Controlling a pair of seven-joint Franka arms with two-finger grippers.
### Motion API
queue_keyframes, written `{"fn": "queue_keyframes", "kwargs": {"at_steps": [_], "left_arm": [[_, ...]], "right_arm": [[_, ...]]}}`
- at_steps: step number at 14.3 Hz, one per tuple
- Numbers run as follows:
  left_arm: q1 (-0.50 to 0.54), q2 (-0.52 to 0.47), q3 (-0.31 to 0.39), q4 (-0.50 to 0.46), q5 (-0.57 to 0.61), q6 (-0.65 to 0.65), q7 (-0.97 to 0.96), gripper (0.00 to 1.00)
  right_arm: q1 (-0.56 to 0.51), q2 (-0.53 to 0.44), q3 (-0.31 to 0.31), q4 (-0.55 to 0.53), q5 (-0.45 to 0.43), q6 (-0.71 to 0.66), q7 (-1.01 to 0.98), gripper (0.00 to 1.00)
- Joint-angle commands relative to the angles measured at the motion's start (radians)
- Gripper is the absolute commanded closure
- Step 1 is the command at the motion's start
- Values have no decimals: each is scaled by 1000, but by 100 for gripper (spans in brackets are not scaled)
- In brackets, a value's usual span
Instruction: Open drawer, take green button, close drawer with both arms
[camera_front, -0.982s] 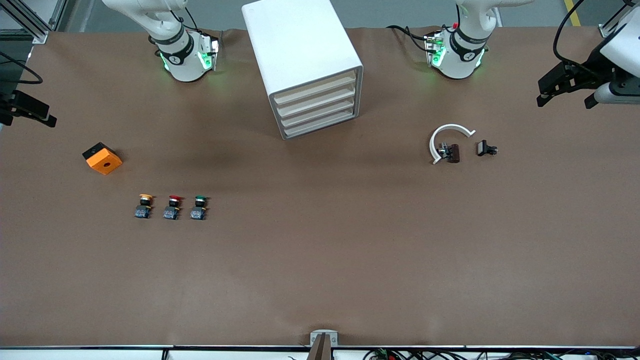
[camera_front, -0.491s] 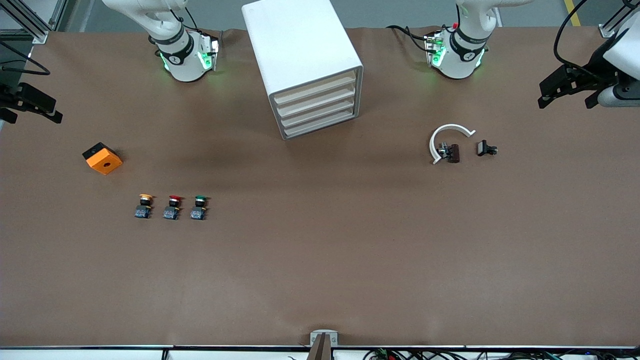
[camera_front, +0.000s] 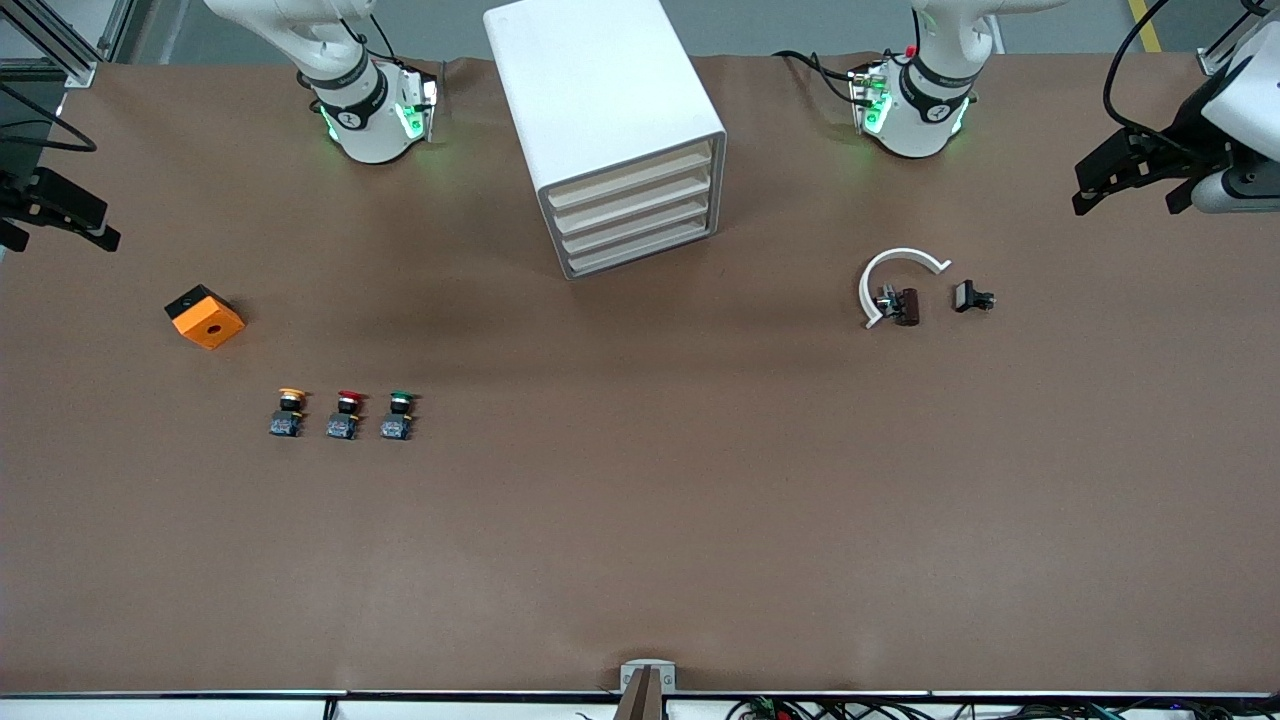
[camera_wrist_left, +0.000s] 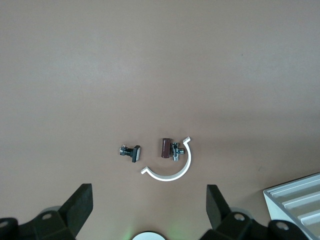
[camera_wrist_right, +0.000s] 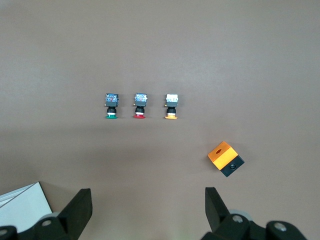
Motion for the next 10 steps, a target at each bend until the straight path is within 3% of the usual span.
{"fn": "queue_keyframes", "kwargs": {"at_steps": [1,10], "left_arm": [[8,-58,-12,-67,6,28,-14,0],[4,-27,-12,-21,13,25,-10,0]], "right_arm": [[-16,-21,11,-16,1,7,-9,0],[-24,-22,7,-19,0,-1,-9,0]]}}
